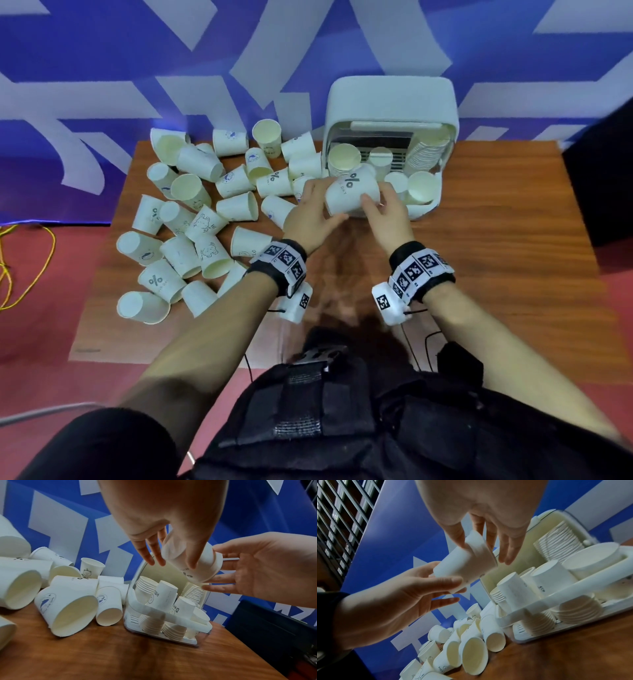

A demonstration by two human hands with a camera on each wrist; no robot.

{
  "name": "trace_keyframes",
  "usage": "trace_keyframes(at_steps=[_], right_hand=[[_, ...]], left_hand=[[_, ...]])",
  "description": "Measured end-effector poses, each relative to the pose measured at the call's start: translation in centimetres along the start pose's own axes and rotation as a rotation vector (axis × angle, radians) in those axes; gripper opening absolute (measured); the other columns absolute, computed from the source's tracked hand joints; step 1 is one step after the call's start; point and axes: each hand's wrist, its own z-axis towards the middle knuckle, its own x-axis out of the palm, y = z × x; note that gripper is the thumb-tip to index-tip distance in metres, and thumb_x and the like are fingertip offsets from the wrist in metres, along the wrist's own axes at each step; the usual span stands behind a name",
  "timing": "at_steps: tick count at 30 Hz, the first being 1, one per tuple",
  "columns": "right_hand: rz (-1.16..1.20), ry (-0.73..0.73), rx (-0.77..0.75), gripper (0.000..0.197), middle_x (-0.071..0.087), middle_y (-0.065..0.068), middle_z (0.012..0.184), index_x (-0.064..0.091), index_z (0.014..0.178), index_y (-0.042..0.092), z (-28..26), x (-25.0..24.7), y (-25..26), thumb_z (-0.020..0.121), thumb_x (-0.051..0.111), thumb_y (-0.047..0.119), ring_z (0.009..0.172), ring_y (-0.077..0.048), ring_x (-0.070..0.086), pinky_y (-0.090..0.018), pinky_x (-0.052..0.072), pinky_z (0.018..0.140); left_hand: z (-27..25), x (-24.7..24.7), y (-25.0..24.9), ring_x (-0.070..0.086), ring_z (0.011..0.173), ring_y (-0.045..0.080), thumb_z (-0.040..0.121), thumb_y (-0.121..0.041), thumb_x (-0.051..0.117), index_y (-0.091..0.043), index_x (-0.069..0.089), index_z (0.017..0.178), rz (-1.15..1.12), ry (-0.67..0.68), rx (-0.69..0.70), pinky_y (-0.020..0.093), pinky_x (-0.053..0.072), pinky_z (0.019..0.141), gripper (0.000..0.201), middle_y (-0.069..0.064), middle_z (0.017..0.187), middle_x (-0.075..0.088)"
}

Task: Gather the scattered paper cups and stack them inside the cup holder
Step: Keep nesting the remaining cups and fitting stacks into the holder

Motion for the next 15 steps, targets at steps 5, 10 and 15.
trace_keyframes(at_steps=[5, 10, 15], right_hand=[[-0.010, -0.007, 0.038, 0.032, 0.054, -0.001, 0.118, 0.052, 0.124, 0.011, 0.0, -2.9, -1.2, 0.094, 0.056, 0.021, 0.107, -0.015, 0.052, -0.025, 0.042, 0.092], [-0.083, 0.047, 0.044, 0.046, 0.055, -0.005, 0.129, 0.043, 0.136, 0.016, 0.0, -4.4, -2.7, 0.092, 0.054, 0.012, 0.116, -0.018, 0.053, -0.032, 0.043, 0.100], [-0.138, 0.124, 0.059, 0.055, 0.054, -0.007, 0.132, 0.037, 0.142, 0.016, 0.3, -5.0, -3.7, 0.090, 0.054, 0.011, 0.119, -0.021, 0.052, -0.039, 0.043, 0.104]], left_hand=[[0.5, 1.3, -1.1, 0.050, 0.109, 0.025, 0.085, -0.028, 0.067, -0.019, 0.041, 0.137, 0.064, -0.008, 0.056, 0.041, 0.051, 0.080, 0.059, 0.009, 0.126, 0.040], [0.1, 3.0, -1.5, 0.049, 0.116, 0.024, 0.084, -0.026, 0.070, -0.017, 0.041, 0.138, 0.063, 0.065, 0.003, 0.032, 0.042, 0.084, 0.061, 0.009, 0.131, 0.041], [0.0, 4.4, -1.6, 0.046, 0.122, 0.024, 0.084, -0.028, 0.071, -0.016, 0.040, 0.140, 0.020, 0.093, -0.064, 0.038, 0.041, 0.100, 0.064, 0.010, 0.134, 0.041]])
